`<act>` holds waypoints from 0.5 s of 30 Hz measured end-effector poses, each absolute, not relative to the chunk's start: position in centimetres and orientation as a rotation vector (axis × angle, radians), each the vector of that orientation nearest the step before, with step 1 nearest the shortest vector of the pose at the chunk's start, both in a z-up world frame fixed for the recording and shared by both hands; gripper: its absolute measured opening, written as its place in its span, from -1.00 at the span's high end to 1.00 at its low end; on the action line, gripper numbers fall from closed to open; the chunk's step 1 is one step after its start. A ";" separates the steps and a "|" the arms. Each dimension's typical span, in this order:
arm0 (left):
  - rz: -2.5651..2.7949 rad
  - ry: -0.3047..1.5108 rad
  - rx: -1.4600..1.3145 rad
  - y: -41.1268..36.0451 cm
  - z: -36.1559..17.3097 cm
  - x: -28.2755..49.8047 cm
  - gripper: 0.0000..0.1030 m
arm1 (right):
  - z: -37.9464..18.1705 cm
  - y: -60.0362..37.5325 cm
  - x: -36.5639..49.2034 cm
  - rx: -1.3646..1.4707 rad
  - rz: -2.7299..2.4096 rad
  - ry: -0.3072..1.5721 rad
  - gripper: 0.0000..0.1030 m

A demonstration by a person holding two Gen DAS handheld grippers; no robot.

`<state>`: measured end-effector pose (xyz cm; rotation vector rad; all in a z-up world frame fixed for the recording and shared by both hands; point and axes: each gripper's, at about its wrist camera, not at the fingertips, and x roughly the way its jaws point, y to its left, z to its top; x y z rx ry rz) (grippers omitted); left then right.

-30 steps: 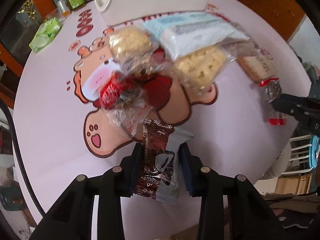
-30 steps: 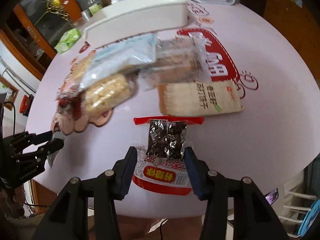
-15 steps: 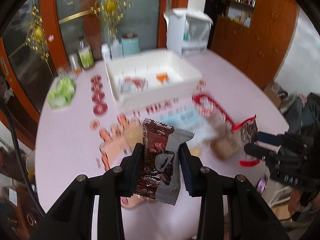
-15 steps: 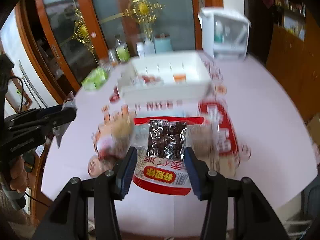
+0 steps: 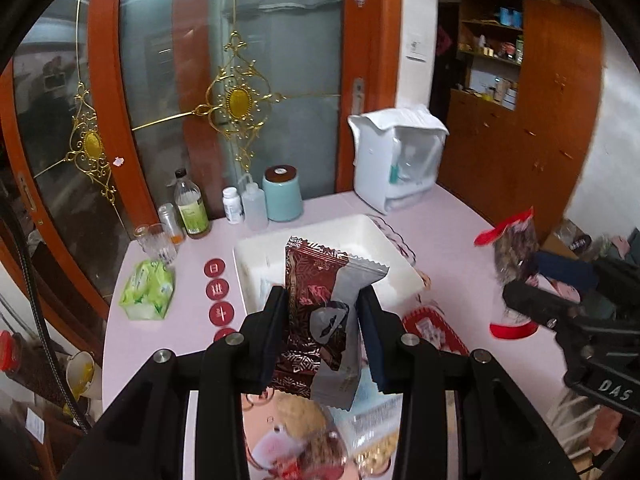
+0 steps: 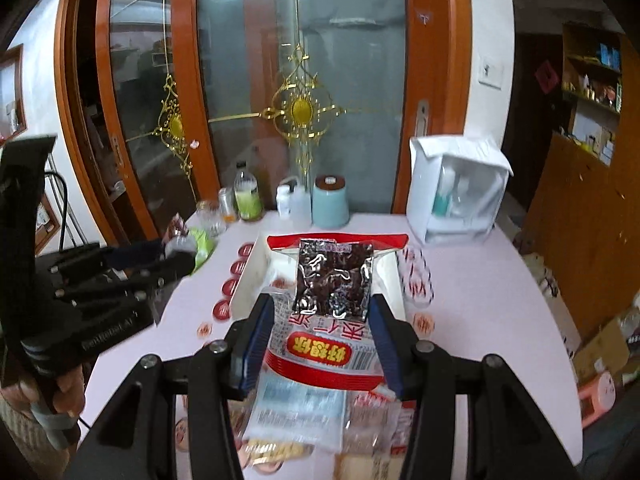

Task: Organize snacks
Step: 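Carry both packets into the white tray and open both tools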

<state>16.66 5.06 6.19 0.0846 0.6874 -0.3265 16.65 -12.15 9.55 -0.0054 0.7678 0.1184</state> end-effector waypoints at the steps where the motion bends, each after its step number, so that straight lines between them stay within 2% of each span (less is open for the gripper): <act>1: -0.310 0.691 0.079 4.9 6.4 17.5 0.32 | 9.5 -12.4 17.6 -0.009 0.120 0.765 0.04; 8: -0.188 0.695 0.091 3.0 6.3 24.3 0.32 | 6.3 -14.6 25.9 0.023 0.128 0.820 0.03; 15: -0.098 0.729 0.064 1.5 3.0 31.0 0.32 | 0.4 -15.6 32.1 0.041 0.160 0.918 0.01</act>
